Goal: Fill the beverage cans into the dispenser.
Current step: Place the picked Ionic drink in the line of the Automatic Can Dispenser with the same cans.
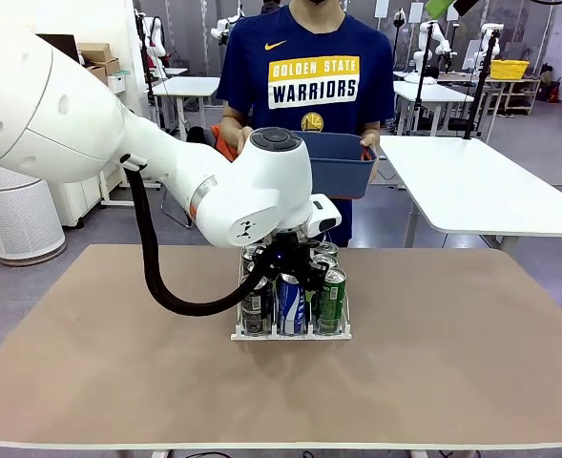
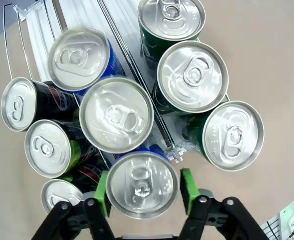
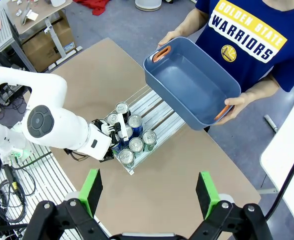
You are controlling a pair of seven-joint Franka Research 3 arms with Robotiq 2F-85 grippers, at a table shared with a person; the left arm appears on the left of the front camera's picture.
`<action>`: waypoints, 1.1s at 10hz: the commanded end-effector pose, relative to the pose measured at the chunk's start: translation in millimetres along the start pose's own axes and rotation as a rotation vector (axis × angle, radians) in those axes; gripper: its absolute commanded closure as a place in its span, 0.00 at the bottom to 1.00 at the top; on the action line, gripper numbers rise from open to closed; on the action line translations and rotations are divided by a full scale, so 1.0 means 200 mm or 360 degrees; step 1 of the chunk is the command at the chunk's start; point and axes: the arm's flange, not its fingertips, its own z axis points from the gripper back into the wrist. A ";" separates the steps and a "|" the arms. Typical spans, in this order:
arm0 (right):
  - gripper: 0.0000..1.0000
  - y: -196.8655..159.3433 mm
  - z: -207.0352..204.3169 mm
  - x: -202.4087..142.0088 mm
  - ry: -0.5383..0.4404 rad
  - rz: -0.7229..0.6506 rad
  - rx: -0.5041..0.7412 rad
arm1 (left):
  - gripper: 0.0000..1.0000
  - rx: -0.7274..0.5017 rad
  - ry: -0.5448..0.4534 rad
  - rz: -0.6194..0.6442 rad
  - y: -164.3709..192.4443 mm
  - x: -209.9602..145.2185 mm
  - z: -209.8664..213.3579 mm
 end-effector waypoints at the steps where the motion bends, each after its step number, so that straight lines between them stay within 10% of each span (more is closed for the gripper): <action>1: 0.00 0.00 0.00 0.00 -0.0001 -0.0001 -0.0001 | 0.02 0.0018 -0.0027 0.0035 -0.01 -0.01 0.09; 2: 0.00 0.00 0.00 0.00 -0.0001 -0.0001 -0.0001 | 0.21 0.0036 -0.0079 0.0041 -0.03 -0.01 0.14; 3: 0.00 0.00 0.00 0.00 -0.0001 -0.0001 -0.0001 | 0.00 0.0056 -0.0115 0.0036 -0.03 -0.03 0.20; 11: 0.00 0.00 0.00 0.00 -0.0001 -0.0001 -0.0001 | 0.00 0.0042 -0.0187 0.0007 -0.06 -0.03 0.33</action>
